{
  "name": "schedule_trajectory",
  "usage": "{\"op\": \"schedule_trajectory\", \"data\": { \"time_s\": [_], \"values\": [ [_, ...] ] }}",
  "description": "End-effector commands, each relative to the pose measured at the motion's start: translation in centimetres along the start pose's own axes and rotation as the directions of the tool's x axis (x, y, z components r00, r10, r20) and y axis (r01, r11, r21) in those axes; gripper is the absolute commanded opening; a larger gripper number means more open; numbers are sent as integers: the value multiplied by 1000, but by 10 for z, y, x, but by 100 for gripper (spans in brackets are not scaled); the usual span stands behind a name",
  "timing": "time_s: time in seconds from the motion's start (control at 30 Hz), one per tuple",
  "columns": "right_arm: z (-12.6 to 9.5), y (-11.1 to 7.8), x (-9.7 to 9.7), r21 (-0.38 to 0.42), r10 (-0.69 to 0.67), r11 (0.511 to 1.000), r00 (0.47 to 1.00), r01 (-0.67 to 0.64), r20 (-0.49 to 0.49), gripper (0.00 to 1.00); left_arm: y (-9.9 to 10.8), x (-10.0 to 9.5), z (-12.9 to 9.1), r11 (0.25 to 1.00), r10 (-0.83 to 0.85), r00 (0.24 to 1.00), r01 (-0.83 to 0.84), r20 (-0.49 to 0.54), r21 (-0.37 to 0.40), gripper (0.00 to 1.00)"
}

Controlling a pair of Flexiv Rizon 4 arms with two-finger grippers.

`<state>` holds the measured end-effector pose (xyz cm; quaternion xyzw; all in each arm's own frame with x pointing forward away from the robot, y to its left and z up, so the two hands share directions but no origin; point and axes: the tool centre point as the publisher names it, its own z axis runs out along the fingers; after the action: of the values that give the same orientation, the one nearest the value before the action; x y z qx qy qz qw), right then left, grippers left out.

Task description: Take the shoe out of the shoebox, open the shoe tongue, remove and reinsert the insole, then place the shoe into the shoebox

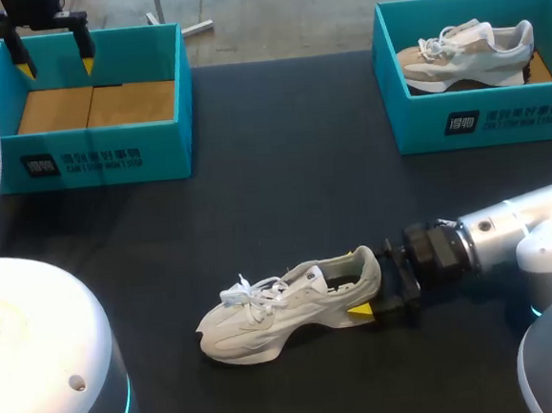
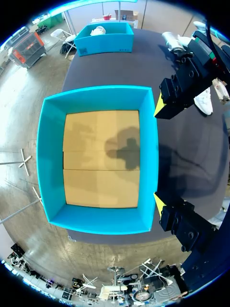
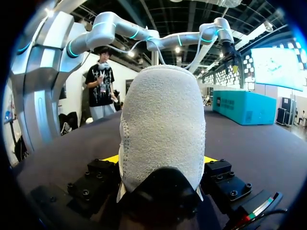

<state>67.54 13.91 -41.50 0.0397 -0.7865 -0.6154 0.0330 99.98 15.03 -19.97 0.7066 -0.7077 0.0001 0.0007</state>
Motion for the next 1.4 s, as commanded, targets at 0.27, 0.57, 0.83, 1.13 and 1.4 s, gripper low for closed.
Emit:
{"op": "schedule_trajectory", "data": {
  "time_s": [0.27,0.57,0.83,1.13,1.4],
  "values": [
    [7,-1,1,7,-4,1000,998,3,65,0,0,0,0,1000,0,1000,0,0,0,100],
    [6,1,-1,-12,-8,1000,985,10,173,0,0,0,0,1000,0,1000,0,0,0,100],
    [5,4,-3,-24,-8,1000,975,14,222,0,0,0,0,1000,0,1000,0,0,0,100],
    [4,4,-3,-25,-8,1000,975,14,223,0,0,0,0,1000,0,1000,0,0,0,100],
    [4,4,-3,-25,-8,1000,975,14,223,0,0,0,0,1000,0,1000,0,0,0,100]
  ]
}}
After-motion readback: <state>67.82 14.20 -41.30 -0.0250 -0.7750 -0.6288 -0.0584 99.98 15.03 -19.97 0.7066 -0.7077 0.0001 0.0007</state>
